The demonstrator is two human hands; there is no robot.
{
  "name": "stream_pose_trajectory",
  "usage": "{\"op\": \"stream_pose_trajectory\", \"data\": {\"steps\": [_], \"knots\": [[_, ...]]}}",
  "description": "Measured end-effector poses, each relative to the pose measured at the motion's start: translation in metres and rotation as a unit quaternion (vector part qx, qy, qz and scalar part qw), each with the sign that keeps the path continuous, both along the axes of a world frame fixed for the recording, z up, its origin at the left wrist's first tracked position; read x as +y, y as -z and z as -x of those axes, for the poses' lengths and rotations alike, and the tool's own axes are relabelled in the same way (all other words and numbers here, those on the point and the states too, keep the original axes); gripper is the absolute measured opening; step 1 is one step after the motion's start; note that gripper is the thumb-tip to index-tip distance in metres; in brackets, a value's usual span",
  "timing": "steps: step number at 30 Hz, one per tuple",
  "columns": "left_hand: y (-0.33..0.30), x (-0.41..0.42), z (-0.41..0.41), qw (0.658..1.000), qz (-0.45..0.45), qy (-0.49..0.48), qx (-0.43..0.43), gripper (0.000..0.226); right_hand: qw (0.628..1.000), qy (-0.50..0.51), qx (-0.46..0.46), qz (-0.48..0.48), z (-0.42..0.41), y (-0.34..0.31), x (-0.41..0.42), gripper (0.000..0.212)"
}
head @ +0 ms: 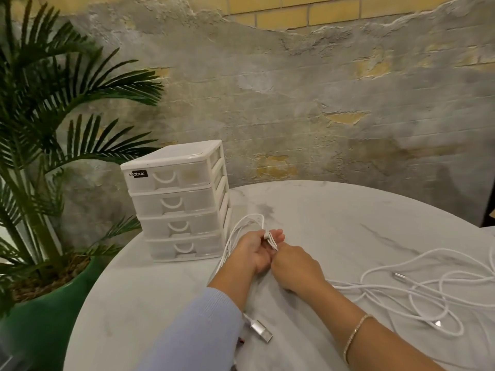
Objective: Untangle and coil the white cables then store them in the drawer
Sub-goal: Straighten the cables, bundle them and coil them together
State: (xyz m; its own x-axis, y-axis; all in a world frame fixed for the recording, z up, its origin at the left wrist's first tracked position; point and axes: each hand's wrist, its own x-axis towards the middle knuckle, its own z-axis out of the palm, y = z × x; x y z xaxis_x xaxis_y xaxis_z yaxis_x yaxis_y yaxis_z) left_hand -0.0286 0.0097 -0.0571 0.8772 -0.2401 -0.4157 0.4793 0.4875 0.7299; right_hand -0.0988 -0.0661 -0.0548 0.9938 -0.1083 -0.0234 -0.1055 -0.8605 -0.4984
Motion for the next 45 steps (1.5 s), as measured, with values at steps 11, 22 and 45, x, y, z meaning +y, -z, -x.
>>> {"op": "stream_pose_trajectory", "data": {"steps": [11, 22, 45], "knots": [[0.006, -0.002, 0.005, 0.996, 0.083, 0.000, 0.014, 0.029, 0.999, 0.010, -0.009, 0.036, 0.005, -0.004, 0.003, 0.035], [0.008, 0.003, 0.000, 0.994, 0.099, -0.013, 0.038, 0.041, 0.974, -0.083, -0.070, 0.197, 0.017, 0.000, 0.004, 0.036], [0.008, -0.001, -0.004, 1.000, 0.023, 0.003, 0.008, 0.041, 0.972, 0.165, -0.115, 0.126, 0.036, -0.048, -0.130, 0.018]]}}
